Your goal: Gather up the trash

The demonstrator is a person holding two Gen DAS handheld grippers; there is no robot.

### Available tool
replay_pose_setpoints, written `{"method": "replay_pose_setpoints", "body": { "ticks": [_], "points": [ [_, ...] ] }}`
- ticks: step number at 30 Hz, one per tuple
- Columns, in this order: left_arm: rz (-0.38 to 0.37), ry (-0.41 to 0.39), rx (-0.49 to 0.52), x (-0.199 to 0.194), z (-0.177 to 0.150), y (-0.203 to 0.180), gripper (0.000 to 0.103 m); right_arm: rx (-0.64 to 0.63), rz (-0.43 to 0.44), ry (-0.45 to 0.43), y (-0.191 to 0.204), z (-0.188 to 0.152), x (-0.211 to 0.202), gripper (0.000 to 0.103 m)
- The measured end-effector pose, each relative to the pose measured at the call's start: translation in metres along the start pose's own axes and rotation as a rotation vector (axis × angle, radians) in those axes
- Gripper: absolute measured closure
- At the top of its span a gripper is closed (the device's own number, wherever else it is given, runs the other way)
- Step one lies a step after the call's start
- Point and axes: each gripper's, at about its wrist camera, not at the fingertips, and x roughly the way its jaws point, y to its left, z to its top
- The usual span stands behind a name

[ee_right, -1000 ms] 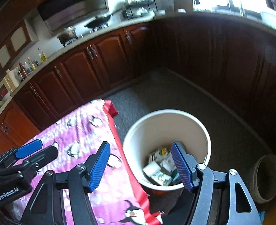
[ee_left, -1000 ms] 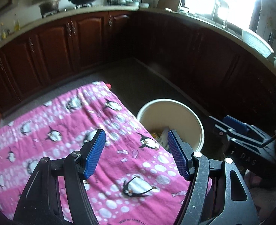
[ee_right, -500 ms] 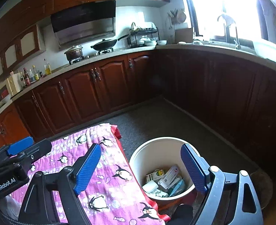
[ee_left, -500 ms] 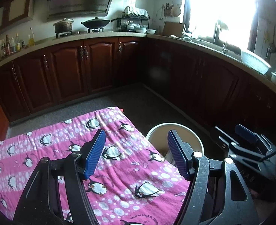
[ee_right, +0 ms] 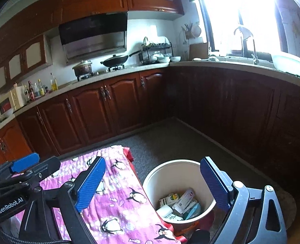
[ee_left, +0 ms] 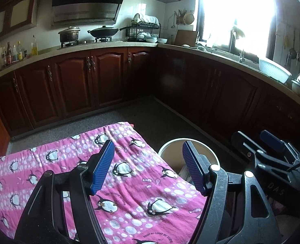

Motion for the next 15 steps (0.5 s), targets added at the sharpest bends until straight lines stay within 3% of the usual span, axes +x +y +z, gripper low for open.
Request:
{"method": "replay_pose_setpoints", "body": {
  "ticks": [5, 15],
  "points": [
    [-0.016, -0.015, -0.003, -0.0027, -0.0010, 0.0001, 0.026, 0.005, 0.005, -0.030, 0.0004, 0.0039, -0.0059, 0.006],
    [-0.015, -0.032, 0.000, -0.0054, -0.0006, 0.0024, 0.025, -0.007, -0.007, -0.063, 0.0043, 0.0056, -0.0104, 0.005]
  ]
}}
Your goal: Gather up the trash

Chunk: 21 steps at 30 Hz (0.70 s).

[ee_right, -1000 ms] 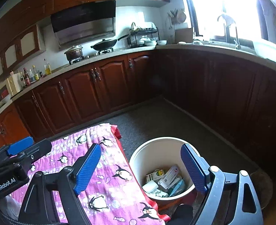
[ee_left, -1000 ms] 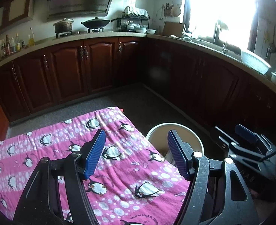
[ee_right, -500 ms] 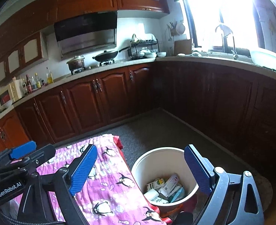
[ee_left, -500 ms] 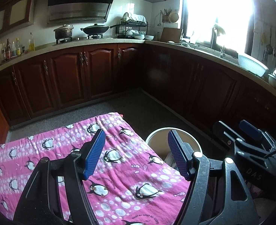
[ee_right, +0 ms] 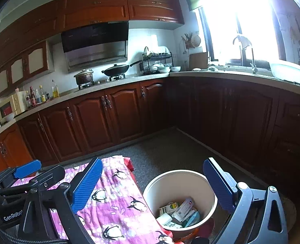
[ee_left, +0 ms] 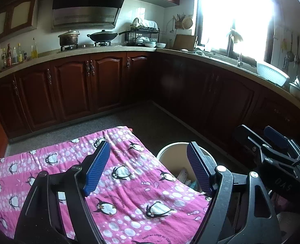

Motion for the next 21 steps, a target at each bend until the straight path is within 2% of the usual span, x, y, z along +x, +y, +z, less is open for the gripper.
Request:
{"method": "replay_pose_setpoints", "body": {
  "ticks": [7, 21],
  "points": [
    [0.007, 0.003, -0.006, 0.0027, -0.0026, 0.0026, 0.025, 0.006, -0.016, -0.029, -0.0021, 0.0014, -0.0047, 0.003],
    [0.017, 0.012, -0.001, 0.0080, -0.0064, 0.0051, 0.025, 0.007, -0.030, -0.027, -0.0046, 0.0012, -0.0032, 0.003]
  ]
}}
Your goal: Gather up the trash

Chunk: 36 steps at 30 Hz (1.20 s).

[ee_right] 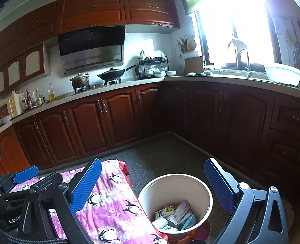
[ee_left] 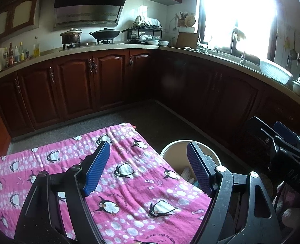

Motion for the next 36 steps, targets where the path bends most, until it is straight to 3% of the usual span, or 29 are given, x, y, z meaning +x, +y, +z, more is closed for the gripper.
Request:
{"method": "replay_pose_setpoints", "body": {
  "ticks": [17, 25, 36],
  "points": [
    [0.001, -0.012, -0.011, -0.0004, -0.0026, 0.0040, 0.025, 0.008, 0.000, 0.002, -0.0034, 0.0015, -0.0003, 0.002],
    [0.000, 0.006, -0.014, 0.0023, -0.0041, 0.0060, 0.015, 0.015, -0.004, 0.003, -0.0074, 0.0020, -0.0005, 0.002],
    [0.018, 0.012, -0.009, 0.0033, -0.0060, 0.0095, 0.014, 0.017, -0.003, 0.005, -0.0092, 0.0024, 0.0002, 0.002]
  ]
}}
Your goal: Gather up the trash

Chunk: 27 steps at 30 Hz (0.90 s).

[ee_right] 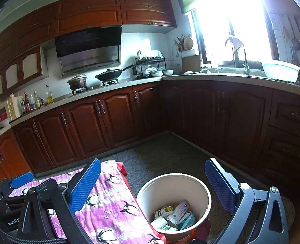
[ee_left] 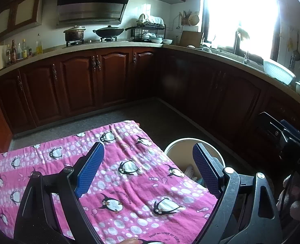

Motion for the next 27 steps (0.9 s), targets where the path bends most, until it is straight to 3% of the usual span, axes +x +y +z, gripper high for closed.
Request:
{"method": "replay_pose_setpoints", "body": {
  "ticks": [27],
  "points": [
    [0.034, -0.018, 0.024, 0.0004, -0.0016, 0.0005, 0.015, 0.006, -0.002, 0.019, -0.0054, -0.0009, 0.0017, 0.002]
  ]
}}
